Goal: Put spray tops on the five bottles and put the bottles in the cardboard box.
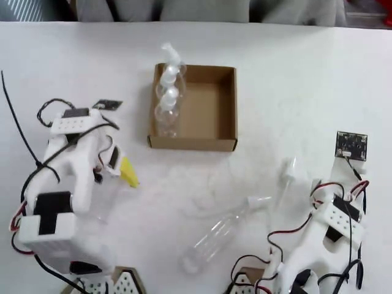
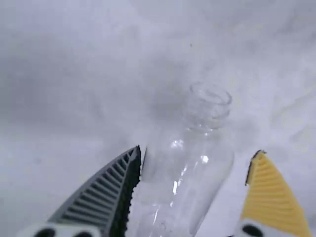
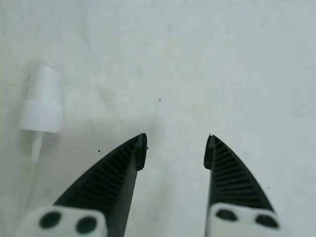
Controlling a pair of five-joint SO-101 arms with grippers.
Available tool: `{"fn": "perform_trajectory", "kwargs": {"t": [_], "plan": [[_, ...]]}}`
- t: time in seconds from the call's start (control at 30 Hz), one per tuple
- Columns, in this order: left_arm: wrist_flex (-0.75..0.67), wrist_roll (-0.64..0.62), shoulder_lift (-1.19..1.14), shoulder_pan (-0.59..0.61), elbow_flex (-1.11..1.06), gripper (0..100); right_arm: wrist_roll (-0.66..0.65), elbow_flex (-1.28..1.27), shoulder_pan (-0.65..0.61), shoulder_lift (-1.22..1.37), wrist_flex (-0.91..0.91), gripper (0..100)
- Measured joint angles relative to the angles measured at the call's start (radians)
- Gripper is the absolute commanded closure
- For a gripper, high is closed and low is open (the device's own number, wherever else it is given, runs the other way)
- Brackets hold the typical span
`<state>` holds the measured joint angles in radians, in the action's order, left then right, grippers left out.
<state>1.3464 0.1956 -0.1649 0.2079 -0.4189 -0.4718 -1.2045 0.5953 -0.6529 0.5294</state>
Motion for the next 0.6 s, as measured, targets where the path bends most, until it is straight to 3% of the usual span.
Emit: {"fn": "perform_trajectory", "kwargs": {"t": [0.3,0.6], "plan": [[-0.064,0.002,-0.071,0.000,0.009,66,0.000,0.000,0.000,0.000,0.000,82.9],[-0.140,0.040,-0.068,-0.029,-0.032,80,0.000,0.000,0.000,0.000,0.000,82.9]]}}
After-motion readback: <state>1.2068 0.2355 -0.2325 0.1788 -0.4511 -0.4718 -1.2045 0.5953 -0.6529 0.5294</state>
